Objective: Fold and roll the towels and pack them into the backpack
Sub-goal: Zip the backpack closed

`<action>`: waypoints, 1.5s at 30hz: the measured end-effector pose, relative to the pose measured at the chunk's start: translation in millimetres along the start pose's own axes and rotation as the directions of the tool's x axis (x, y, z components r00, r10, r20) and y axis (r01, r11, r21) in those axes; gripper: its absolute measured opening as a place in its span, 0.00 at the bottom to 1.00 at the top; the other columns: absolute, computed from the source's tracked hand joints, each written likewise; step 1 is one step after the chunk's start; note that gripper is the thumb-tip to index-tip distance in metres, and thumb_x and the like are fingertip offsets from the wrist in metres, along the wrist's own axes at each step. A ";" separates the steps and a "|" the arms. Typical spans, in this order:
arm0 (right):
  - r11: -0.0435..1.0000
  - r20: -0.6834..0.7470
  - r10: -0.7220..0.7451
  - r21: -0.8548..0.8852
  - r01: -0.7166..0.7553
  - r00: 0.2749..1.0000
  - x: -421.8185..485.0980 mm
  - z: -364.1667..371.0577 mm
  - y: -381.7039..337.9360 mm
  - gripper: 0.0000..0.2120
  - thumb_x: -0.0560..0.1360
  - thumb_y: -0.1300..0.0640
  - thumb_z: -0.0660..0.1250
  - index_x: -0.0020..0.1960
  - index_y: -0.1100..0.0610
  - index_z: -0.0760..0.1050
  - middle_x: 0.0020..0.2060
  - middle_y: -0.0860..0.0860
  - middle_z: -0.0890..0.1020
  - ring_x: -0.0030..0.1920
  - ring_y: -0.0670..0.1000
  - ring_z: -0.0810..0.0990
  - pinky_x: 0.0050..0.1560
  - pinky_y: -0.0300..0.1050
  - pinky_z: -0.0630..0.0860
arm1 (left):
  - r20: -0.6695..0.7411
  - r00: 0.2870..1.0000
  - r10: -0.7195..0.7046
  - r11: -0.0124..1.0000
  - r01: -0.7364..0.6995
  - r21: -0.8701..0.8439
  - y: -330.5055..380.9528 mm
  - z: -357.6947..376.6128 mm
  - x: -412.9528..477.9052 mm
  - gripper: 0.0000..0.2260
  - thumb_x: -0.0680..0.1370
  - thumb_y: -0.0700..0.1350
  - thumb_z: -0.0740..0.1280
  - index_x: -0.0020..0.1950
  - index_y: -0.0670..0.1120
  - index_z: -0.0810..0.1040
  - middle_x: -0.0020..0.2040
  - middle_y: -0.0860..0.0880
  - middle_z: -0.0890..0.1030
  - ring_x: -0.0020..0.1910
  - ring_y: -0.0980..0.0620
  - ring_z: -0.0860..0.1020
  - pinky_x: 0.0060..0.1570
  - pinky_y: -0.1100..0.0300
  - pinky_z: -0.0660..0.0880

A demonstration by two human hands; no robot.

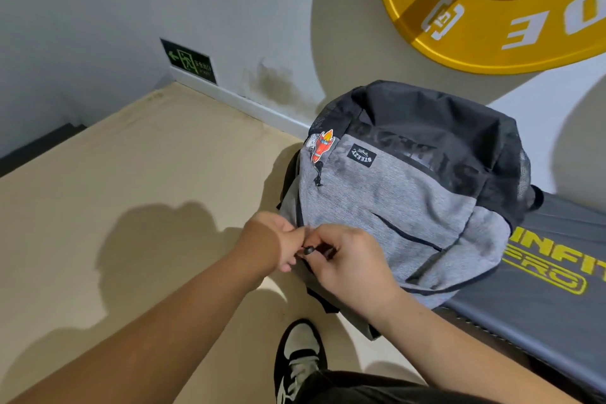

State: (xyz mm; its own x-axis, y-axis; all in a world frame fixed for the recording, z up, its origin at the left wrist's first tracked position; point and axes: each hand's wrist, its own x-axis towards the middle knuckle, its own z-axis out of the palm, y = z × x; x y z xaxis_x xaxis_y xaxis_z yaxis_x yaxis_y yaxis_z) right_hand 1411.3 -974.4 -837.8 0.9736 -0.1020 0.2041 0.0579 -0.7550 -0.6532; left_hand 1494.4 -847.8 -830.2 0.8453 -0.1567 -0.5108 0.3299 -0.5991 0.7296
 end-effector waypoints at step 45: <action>0.631 -0.322 0.775 0.348 -0.693 0.544 -99.2 -114.9 125.6 0.08 0.77 0.48 0.67 0.42 0.51 0.74 0.42 0.46 0.81 0.46 0.55 0.78 0.45 0.49 0.72 | 0.411 0.673 0.615 0.327 -0.692 0.644 9.8 81.0 -54.4 0.25 0.76 0.64 0.49 0.47 0.50 0.81 0.40 0.55 0.77 0.44 0.55 0.76 0.48 0.56 0.74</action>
State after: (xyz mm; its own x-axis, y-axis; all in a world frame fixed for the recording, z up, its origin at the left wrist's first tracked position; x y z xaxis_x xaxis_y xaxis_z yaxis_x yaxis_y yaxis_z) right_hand 1296.7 -1133.6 -856.4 0.5035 -0.8489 -0.1608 -0.5616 -0.1801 -0.8076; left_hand 1417.6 -908.7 -832.0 0.5989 -0.7966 -0.0821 -0.7477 -0.5930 0.2988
